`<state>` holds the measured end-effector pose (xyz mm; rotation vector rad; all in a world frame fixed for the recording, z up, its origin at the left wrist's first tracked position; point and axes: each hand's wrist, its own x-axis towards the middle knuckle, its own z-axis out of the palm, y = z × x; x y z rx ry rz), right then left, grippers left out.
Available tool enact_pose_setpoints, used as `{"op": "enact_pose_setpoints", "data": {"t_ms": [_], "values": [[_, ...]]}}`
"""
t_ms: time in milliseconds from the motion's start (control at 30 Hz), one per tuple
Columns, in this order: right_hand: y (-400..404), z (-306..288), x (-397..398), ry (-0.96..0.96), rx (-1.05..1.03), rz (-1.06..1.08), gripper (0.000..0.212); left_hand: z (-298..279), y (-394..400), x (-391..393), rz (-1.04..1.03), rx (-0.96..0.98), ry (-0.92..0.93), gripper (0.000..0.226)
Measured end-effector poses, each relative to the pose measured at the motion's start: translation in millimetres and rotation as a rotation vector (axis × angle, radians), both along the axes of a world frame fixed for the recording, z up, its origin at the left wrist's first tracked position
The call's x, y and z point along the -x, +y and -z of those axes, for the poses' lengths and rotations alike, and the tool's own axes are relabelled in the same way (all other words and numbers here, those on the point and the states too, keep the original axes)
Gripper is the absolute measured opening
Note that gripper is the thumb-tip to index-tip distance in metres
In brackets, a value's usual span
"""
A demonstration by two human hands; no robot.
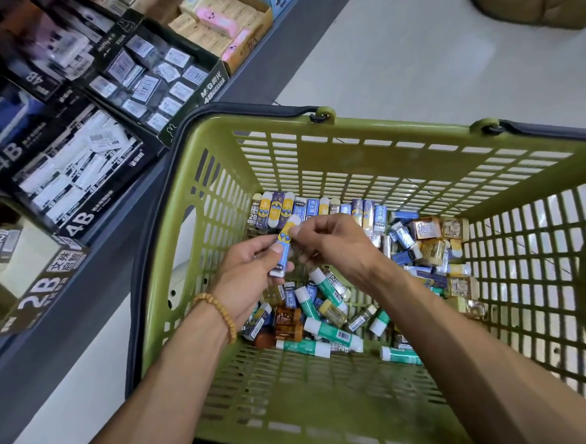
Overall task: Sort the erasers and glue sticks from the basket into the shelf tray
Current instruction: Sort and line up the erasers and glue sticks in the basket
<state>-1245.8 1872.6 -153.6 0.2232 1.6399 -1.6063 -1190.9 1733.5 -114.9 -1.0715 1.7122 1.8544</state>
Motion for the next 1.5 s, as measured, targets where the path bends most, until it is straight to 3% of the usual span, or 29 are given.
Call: {"op": "enact_pose_setpoints", "data": {"t_ms": [133,233,333,567,633,767,967,1133,1267,1400,1500], "values": [[4,2,4,0.019,-0.062,0.056,0.021,-1,0,-3,0.095,0.011,-0.023,0.023],[13,9,17,0.114,-0.288,0.118,0.029,-1,0,-4,0.08,0.054,-0.031,0.021],[12,20,31,0.234,-0.459,0.033,0.035,0,-1,-3,0.013,0.058,-0.03,0.024],[-4,26,34,0.416,-0.584,0.086,0.027,-4,-3,-1,-0.051,0.016,-0.03,0.018],[3,15,28,0.427,-0.534,0.071,0.028,-5,-2,0,-0.038,0.054,-0.019,0.019],[22,-24,4,0.155,-0.148,-0.033,0.027,-12,6,5,0.0,0.053,0.039,0.022],[60,-65,-10,0.127,-0.098,-0.017,0.013,-34,35,11,0.163,0.063,0.128,0.026],[112,-107,0,0.191,-0.245,-0.012,0.014,-40,76,16,0.372,0.069,0.262,0.019],[170,-148,11,0.281,-0.392,-0.038,0.015,-23,111,15,0.567,0.226,0.311,0.013],[213,-163,13,0.311,-0.436,-0.035,0.025,6,140,15,0.764,0.364,0.285,0.042],[233,-165,13,0.338,-0.441,-0.065,0.019,28,161,26,0.867,0.475,0.283,0.069]]}}
